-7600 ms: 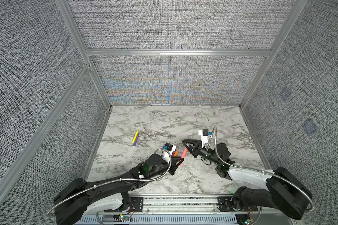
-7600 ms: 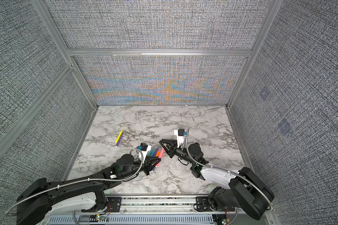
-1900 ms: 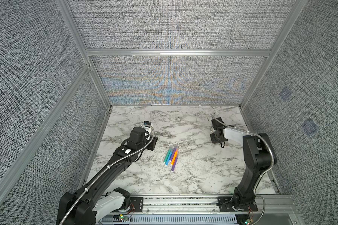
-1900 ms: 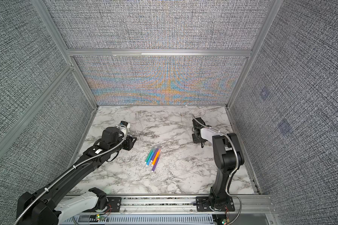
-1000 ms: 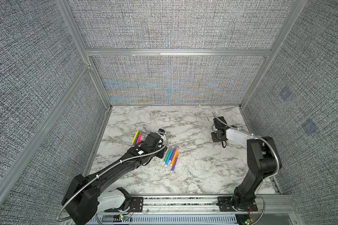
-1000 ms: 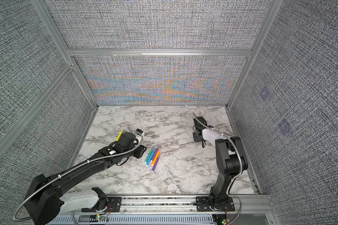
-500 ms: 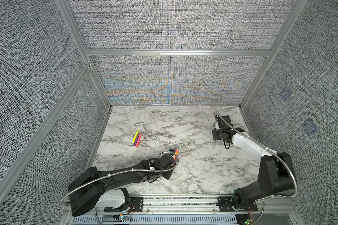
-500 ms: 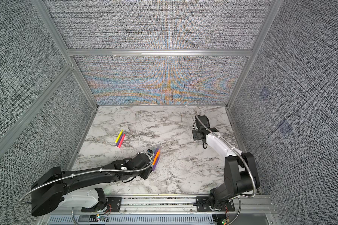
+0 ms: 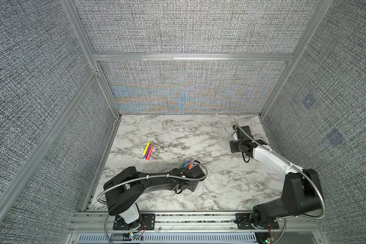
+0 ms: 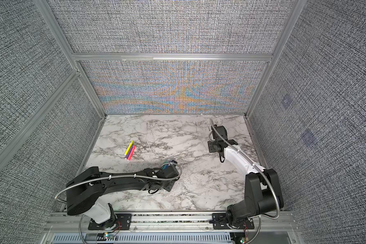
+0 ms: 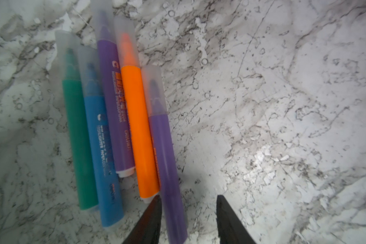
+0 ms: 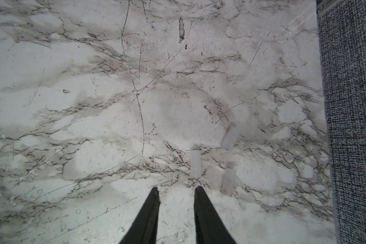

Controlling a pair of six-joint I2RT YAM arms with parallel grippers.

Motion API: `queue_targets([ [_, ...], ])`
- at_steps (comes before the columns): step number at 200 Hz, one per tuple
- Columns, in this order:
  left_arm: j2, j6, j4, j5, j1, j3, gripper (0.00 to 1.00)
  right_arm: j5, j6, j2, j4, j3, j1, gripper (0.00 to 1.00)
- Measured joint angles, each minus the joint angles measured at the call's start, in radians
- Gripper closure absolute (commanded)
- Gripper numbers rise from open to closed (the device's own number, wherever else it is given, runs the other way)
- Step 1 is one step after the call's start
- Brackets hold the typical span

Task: Remove pen caps from pens
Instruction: Pick up the pen from the center of the table.

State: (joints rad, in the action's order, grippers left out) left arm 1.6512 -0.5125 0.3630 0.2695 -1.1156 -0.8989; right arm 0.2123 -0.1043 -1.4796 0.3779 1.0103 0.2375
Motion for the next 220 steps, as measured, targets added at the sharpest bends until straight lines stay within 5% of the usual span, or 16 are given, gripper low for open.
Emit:
queue_targets([
  [58, 0.064, -0.008, 0.027, 0.005, 0.000, -0.032, 0.60, 0.000, 0.000, 0.005, -0.003, 0.000, 0.005, 0.68],
  [157, 0.121, -0.034, 0.014, 0.055, -0.006, -0.077, 0.88, -0.002, -0.004, 0.040, -0.007, -0.012, 0.020, 0.68],
  [220, -0.033, -0.036, -0.085, 0.036, -0.004, 0.082, 0.92, -0.166, -0.064, 0.235, -0.170, -0.218, 0.024, 0.68],
])
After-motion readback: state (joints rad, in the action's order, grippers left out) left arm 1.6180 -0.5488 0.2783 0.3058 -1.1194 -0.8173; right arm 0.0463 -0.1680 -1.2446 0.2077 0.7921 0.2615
